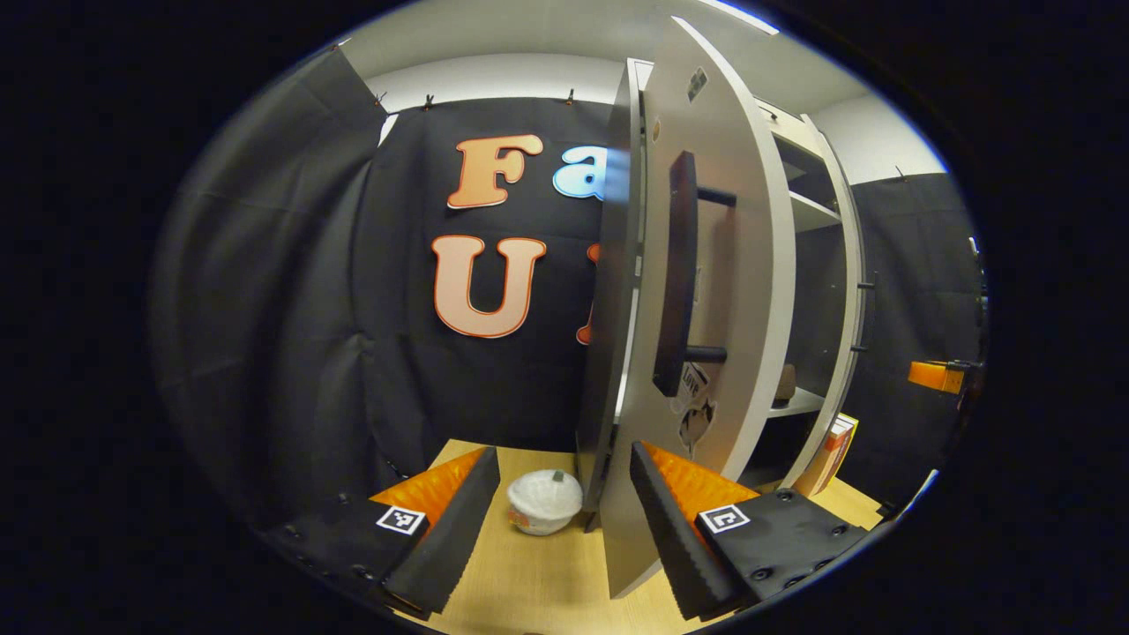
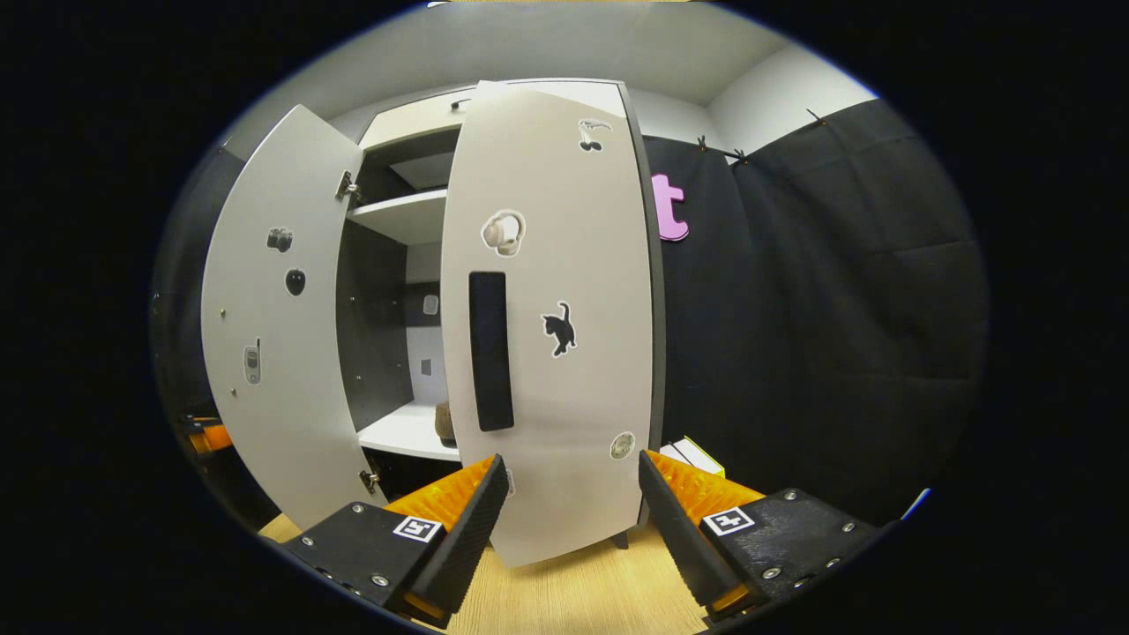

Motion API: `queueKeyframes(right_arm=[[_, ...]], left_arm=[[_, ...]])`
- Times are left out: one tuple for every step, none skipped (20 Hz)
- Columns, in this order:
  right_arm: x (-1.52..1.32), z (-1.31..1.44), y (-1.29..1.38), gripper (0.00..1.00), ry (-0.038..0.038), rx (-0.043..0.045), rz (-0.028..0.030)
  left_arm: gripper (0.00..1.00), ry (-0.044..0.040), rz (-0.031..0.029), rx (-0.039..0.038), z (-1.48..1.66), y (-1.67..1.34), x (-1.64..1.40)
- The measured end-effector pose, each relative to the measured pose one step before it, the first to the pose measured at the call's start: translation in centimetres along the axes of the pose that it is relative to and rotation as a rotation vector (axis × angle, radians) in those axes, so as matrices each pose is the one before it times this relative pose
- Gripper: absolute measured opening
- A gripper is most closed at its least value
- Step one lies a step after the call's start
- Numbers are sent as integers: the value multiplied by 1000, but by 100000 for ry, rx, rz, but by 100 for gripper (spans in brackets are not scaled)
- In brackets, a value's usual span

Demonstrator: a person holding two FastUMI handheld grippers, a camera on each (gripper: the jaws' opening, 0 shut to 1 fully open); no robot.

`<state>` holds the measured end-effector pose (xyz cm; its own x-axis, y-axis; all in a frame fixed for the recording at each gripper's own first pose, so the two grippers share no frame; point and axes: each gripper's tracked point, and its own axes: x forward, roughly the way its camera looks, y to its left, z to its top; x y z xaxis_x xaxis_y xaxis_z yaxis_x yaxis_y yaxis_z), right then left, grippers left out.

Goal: Grab one shoe with the right hand and put it into the shoe cabinet, grab the other shoe with the left hand and put it into the shoe cabinet; then close the right door with the right hand and the left door with the left hand.

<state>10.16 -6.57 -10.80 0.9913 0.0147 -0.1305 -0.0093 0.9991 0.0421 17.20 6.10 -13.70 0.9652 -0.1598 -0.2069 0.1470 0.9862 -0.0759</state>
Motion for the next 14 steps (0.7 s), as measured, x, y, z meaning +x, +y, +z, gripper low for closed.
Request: queueKeyframes(right_arm=[[-400, 459, -248, 92, -927, 55, -387], [-365, 201, -316, 92, -813, 242, -8], [-439, 767, 72, 92, -768, 432, -239], [-354, 292, -412, 92, -273, 750, -529], [-297, 360, -513, 92, -265, 691, -630], [-345, 322, -438, 92, -333, 522, -725], [-321, 371, -483, 92, -563, 108, -814], [-586, 404, -581, 92, -567, -282, -676], [-353, 259, -609, 92, -545, -476, -524], [-347, 146, -469, 92, -112, -450, -202], [-287, 253, -429, 92, -156, -466, -433], [-137, 453, -462, 92, -441, -561, -419], [-179, 529, -520, 92, -680, -589, -662], [-189, 407, -678, 92, -584, -429, -774]], left_arm=[[95, 129, -1362, -101, -354, -569, 187], [97, 149, -1133, 170, -214, -693, 22], [97, -737, 1069, 1416, 76, 110, 39], [97, -785, 198, 1020, 45, -84, -179], [97, 570, -356, -724, -13, -126, -59], [96, 627, -871, -1142, -143, -151, 130], [96, 281, -582, -520, -59, -236, 20], [96, -230, -301, 310, -75, -346, 130], [96, -407, -486, 1153, 145, -554, 5], [96, 89, -1194, 203, -180, -951, 110], [93, 312, -2178, -487, -24, -1113, 288], [93, 432, -2906, -690, -354, -1490, 332], [96, 455, -2956, -431, -186, -1364, 401], [96, 118, -1948, -195, 2, -1265, 477]])
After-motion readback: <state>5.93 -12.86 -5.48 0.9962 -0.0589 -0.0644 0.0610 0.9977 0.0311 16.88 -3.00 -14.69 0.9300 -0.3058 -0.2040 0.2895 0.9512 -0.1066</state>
